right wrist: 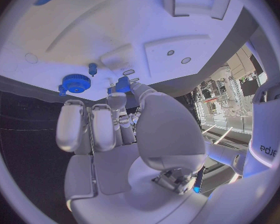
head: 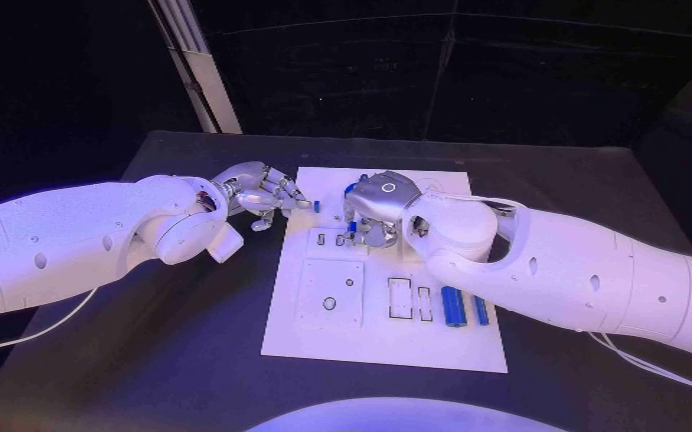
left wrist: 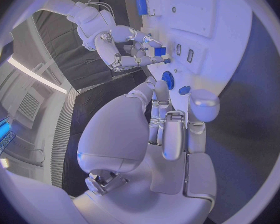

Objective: Assemble the parts on the task board

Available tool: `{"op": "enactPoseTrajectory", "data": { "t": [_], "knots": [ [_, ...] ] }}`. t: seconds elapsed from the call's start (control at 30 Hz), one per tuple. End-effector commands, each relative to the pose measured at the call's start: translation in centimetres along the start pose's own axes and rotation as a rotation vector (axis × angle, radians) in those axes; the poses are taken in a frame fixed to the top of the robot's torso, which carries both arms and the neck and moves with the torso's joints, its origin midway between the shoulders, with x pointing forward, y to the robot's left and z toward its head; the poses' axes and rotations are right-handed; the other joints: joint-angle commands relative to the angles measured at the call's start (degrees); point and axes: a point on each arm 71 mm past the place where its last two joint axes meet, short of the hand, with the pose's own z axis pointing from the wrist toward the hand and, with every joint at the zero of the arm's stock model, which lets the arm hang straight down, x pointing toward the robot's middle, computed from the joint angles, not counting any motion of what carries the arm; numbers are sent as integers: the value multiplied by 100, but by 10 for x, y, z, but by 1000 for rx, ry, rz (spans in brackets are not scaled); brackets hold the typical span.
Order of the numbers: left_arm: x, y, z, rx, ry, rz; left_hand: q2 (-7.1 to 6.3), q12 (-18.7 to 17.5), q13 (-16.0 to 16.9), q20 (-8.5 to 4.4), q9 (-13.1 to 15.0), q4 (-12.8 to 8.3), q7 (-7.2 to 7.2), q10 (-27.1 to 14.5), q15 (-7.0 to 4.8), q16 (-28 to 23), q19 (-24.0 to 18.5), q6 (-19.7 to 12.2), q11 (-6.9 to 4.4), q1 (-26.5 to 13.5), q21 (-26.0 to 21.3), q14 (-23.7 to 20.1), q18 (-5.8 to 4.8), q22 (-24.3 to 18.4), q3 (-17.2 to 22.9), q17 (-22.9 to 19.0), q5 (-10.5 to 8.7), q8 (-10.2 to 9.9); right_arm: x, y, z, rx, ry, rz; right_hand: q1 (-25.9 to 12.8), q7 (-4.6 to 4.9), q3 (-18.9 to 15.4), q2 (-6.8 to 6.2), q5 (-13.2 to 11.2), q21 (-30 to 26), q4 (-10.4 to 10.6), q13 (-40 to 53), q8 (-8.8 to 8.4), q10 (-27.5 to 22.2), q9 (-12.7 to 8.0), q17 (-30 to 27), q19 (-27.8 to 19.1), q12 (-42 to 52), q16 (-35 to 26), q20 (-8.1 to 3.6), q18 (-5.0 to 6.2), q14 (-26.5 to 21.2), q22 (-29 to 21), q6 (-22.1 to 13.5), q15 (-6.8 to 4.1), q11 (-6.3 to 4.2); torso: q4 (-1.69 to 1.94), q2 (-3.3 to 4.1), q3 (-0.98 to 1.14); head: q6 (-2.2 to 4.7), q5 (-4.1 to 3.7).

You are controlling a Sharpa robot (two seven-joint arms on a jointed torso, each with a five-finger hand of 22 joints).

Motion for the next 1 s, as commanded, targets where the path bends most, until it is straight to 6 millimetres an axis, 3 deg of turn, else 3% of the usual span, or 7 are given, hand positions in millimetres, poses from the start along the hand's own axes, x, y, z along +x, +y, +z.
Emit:
{"op": "enactPoseTrajectory", "data": {
  "t": [0.03, 0.33, 0.57, 1.0],
  "knots": [
    [-5, -5, 0, 55, -58, -69, -40, -34, -8, -14, -9, 5, -2, 17, -34, -33, -13, 28, -14, 18, -77, 411, -69, -100, 24, 711, 15, -36, 2, -1, 3, 25, 45, -72, 25, -142, 31, -28, -11, 8, -14, 11, 21, 42, 6, -7, 22, 13, -29, -6, -65, 265, 2, 170, -38, 9, -4, 3, 8, 0, 8],
    [-15, -11, 0, 147, -163, -222, -78, -145, -49, 10, -51, -16, 47, -63, -1, -210, -214, -42, 27, -36, -442, 328, 12, -544, 121, 408, 15, -94, 6, 0, 7, 25, 88, -90, 39, -146, 37, -30, -12, 9, -24, 16, 22, 46, 6, -7, 23, 13, -31, -8, -66, 265, 4, 171, -40, 6, -8, 3, 14, -13, 46],
    [-23, -11, 2, 170, -210, -279, -80, -160, -55, 16, -56, -28, 52, -70, 3, -223, -232, -49, 32, -35, -475, 323, 18, -577, 146, 392, 16, -99, 7, 2, 9, 8, 106, -90, 41, -146, 39, -29, -12, 7, -25, 10, 22, 43, 6, -17, 21, 5, -39, -8, -65, 263, 1, 171, -40, 5, -12, 6, 25, 7, 41],
    [-26, -11, 5, 176, -224, -291, -76, -166, -58, 18, -58, -34, 53, -70, 5, -221, -232, -50, 33, -32, -474, 325, 16, -570, 160, 400, 17, -100, 8, 7, 10, -26, 129, -84, 46, -145, 40, -33, -18, 6, -30, 17, 22, 47, 5, -20, 20, 6, -42, -9, -64, 262, -1, 169, -42, 6, -6, 9, 15, 8, 53]
  ]
}}
